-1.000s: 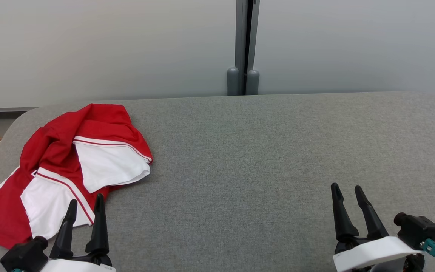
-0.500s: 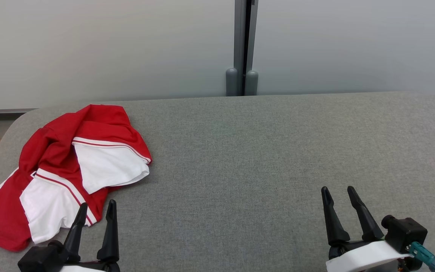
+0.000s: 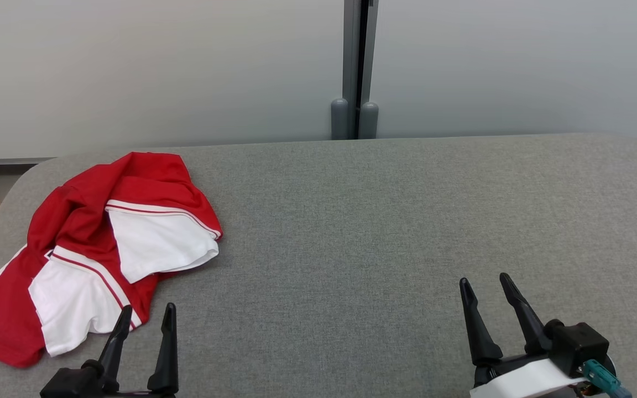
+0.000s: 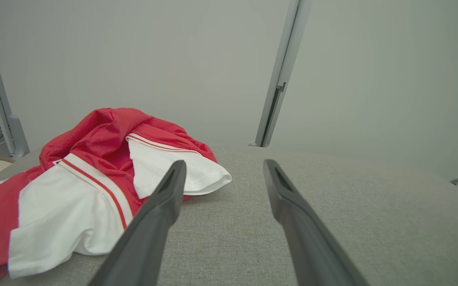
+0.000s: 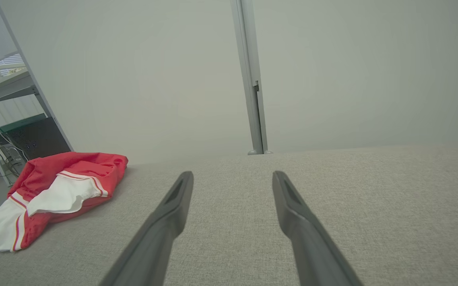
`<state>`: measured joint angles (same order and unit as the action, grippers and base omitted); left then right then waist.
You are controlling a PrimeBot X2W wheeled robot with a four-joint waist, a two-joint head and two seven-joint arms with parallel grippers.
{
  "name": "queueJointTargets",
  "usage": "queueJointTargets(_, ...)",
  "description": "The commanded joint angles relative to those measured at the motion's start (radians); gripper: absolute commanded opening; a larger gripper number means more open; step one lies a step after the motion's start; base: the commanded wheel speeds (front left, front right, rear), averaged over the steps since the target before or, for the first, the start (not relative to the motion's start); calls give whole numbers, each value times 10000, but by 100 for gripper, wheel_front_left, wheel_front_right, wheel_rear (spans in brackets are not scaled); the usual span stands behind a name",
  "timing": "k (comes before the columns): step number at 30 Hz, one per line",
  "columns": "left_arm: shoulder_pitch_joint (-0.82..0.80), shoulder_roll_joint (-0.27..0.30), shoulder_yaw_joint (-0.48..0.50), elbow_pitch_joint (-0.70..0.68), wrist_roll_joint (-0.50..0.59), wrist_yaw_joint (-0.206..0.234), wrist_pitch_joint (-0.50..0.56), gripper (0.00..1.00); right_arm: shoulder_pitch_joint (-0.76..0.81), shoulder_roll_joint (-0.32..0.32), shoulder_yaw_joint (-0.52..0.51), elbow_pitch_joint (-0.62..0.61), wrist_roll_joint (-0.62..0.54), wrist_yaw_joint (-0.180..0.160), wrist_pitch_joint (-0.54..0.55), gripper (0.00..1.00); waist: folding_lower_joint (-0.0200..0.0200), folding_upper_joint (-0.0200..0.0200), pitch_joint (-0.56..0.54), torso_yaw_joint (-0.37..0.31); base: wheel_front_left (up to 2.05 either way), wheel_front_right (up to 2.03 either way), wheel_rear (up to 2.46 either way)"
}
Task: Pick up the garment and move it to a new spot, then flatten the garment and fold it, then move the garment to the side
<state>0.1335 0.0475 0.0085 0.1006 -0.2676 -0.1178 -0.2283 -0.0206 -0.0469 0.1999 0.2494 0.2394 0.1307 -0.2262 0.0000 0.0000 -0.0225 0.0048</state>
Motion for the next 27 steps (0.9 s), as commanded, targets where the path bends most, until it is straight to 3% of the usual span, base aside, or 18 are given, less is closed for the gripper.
queueJointTargets(1,19,45,21,-14,227,-32,-68,100,13,-52,11,15,-222,0,-106,100,0,0,5,-7,0,0,0)
queueJointTargets(19,199,52,-25,164,1294,-80,-378,100,134,-54,3,131,-1475,0,-422,100,0,0,-19,-81,0,0,0)
queueJointTargets(27,189,51,16,177,1364,-41,-365,100,158,-54,50,140,-1432,0,-409,100,0,0,-58,-81,0,0,0)
